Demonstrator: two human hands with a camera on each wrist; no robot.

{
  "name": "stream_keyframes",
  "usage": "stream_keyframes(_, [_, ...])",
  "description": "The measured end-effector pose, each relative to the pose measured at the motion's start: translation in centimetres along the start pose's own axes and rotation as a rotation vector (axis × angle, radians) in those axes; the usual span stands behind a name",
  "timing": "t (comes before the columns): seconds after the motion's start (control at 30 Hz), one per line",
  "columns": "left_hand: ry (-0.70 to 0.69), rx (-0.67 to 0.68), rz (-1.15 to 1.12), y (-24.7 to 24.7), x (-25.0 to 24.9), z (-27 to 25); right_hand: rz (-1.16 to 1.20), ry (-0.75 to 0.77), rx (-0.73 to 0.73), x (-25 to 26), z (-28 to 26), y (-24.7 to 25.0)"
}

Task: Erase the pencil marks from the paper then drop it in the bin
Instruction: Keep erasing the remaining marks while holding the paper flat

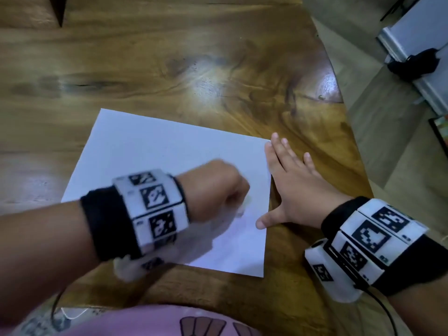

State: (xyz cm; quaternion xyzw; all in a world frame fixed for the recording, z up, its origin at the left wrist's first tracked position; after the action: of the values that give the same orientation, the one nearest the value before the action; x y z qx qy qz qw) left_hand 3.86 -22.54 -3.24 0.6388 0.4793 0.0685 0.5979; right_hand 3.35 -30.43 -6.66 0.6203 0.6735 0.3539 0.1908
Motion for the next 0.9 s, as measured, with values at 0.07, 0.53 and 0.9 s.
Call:
stream_keyframes(0.07, [0.061, -0.119, 0.024, 2.5, 1.0, 2.6, -0.001, 0.002, -0.004, 0.0, 0.1, 0.0])
stream_keyframes(0.53, [0.068, -0.059, -0.01, 0.5, -0.2, 1.4, 0.018, 0.019, -0.019, -0.1, 0.0, 0.0])
stream_keyframes(0.9, [-0.006, 0.025, -0.085, -2.4, -1.6, -3.0, 0.011, 0.013, -0.024, -0.1, 0.0, 0.0])
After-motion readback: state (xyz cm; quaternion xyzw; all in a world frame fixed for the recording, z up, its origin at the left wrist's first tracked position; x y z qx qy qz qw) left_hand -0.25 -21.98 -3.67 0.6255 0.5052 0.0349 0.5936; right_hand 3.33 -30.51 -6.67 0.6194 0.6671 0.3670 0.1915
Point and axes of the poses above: each hand's wrist, its own z-axis towards the middle knuckle, its own y-axis out of the back of the hand, x = y × z, the point moved 10 cm from there along z, towards the middle knuckle, and after that the axes turned 4 degrees about z, right-handed, at the moved point
